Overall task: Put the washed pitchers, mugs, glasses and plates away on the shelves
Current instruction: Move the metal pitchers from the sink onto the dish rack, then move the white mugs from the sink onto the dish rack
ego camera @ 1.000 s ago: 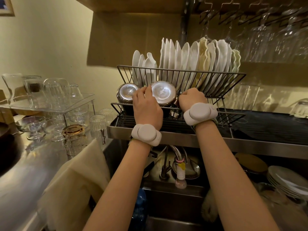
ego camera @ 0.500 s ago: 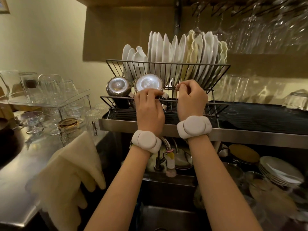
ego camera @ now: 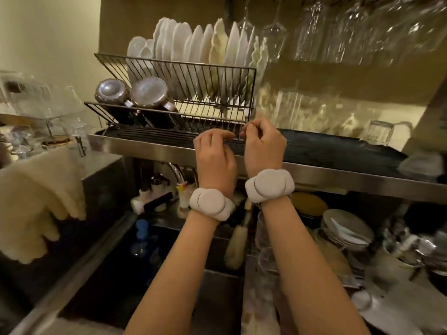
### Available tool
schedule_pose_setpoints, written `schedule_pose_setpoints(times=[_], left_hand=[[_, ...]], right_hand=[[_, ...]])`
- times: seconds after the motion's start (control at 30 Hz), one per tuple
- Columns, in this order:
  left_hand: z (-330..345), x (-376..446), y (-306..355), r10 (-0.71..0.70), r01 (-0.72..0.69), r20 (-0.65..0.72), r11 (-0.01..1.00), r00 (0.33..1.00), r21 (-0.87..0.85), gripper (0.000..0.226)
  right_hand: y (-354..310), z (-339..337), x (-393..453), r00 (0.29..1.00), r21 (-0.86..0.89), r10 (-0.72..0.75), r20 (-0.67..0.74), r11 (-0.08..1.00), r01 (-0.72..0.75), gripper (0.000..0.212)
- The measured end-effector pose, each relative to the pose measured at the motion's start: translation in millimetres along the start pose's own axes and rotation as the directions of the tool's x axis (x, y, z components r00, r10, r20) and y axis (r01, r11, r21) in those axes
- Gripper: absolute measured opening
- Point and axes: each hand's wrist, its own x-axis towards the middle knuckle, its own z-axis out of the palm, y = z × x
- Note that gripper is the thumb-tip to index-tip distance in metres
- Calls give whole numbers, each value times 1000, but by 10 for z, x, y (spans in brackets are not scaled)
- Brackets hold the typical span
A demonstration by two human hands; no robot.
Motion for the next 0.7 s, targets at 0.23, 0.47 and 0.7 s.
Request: schedule_pose_setpoints(times=[0.23,0.47,0.7], left_hand=[[290,-696,577,-121,120,34,992,992,34,20],[423,-1418,1005,-204,198,171,979,964,51,20],[391,-2013,1168,-275,270,338,961,900,64,22]], right_hand=[[436,-781,-229,994,-52,49,97,998,-44,21],[847,-1412,-573,955,-169,191,226,973,-154,29],[1246,-1959,-949,890,-349,362,278,901,-257,43]])
